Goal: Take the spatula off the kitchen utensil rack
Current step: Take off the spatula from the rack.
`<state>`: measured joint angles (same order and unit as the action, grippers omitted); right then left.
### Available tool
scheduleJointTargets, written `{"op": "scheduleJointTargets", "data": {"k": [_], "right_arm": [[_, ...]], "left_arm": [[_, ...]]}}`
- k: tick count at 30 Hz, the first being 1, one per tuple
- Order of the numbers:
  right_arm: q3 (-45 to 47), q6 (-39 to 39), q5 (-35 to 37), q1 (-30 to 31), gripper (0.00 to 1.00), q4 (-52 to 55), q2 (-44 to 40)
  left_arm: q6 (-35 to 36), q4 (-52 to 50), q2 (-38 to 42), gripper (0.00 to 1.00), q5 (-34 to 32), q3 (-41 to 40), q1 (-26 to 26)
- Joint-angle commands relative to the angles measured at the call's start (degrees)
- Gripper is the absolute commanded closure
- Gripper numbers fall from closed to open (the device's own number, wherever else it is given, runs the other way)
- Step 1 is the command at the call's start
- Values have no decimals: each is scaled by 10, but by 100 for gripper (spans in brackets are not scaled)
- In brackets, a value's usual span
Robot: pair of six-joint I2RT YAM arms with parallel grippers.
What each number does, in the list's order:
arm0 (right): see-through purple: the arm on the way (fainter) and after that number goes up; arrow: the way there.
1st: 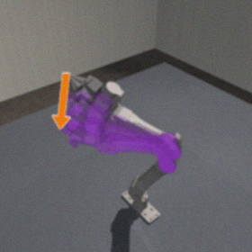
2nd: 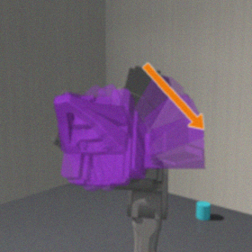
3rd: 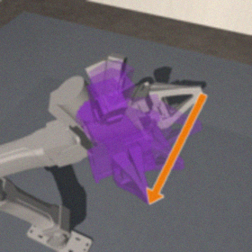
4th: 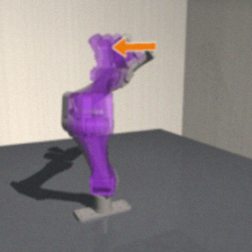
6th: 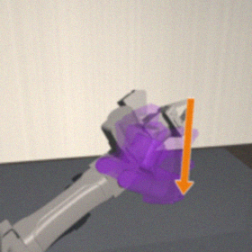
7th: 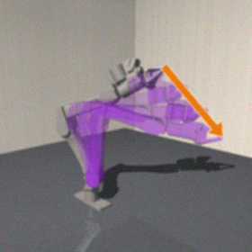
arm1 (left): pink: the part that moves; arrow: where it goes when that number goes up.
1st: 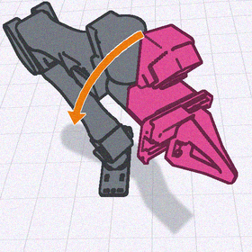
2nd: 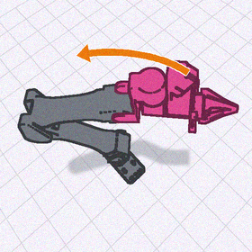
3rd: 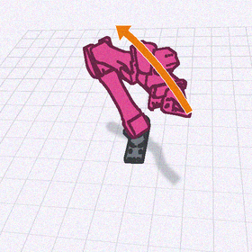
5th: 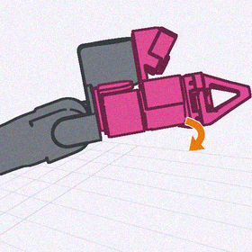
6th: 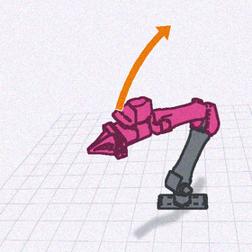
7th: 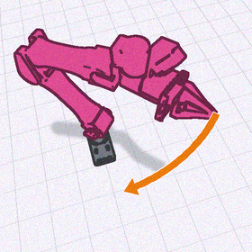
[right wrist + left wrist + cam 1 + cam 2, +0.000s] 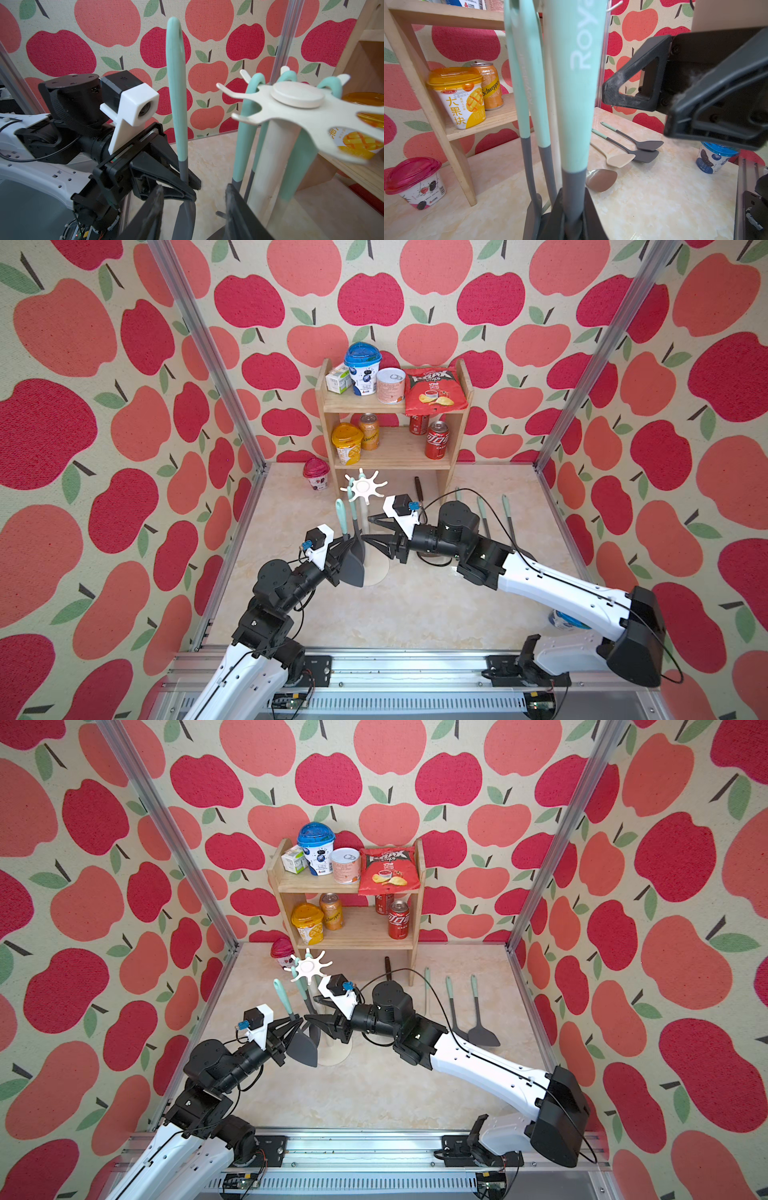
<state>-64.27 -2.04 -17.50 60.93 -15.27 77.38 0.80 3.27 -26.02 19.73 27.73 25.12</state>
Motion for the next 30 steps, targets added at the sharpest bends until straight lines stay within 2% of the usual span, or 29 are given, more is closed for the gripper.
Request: {"op": "scheduleJointTargets", "data": {"k": [1,18,30], "right_arm": [[-28,22,-1,15,51,9,4],[-57,29,-13,31,56,5,31],[-63,45,11,44,58,7,32]], "left_arm": [[-14,-12,11,100,-3,20,0],[-30,2,49,100,44,14,16],[-26,47,3,100,39,20,62]]}}
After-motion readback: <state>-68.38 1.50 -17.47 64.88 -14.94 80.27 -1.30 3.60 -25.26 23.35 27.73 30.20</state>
